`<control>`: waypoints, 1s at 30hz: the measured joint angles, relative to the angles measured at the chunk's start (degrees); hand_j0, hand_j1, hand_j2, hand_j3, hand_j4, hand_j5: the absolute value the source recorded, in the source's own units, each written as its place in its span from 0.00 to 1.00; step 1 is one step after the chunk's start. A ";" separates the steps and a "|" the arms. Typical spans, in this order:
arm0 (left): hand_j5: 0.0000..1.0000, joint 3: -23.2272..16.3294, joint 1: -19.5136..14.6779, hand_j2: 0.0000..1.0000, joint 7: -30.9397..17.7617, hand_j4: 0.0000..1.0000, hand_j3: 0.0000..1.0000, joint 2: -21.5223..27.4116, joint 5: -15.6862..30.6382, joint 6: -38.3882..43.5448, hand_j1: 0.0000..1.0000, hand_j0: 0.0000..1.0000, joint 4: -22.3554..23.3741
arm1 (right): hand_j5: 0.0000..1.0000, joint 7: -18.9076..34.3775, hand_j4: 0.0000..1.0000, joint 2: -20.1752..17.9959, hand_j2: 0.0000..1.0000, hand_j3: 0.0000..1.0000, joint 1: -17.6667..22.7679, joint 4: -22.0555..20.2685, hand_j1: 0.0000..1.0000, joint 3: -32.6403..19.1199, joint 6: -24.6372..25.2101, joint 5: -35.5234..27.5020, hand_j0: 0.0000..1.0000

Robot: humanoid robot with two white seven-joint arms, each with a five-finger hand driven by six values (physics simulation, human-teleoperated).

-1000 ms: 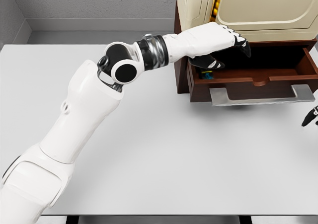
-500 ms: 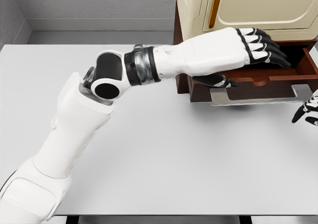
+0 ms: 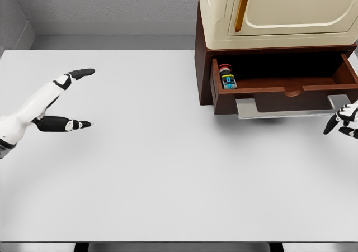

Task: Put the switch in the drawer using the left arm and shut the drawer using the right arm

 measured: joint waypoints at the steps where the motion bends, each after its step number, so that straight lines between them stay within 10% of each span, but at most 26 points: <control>1: 1.00 0.41 -0.35 1.00 0.00 1.00 1.00 0.17 0.08 0.00 1.00 1.00 2.57 | 0.50 0.00 0.50 0.00 0.50 0.50 -0.17 0.06 0.50 0.09 0.00 0.00 0.50; 8: 1.00 1.81 0.00 1.00 0.01 1.00 1.00 0.40 0.49 0.00 1.00 1.00 10.06 | 0.50 -0.06 0.50 -0.09 0.50 0.50 -4.83 0.44 0.50 2.57 -0.02 0.27 0.50; 30: 1.00 2.42 0.09 1.00 0.01 1.00 1.00 -0.05 0.60 0.00 1.00 1.00 10.88 | 0.53 -0.21 0.53 0.04 0.53 0.53 -7.56 2.83 0.53 7.31 0.32 0.93 0.53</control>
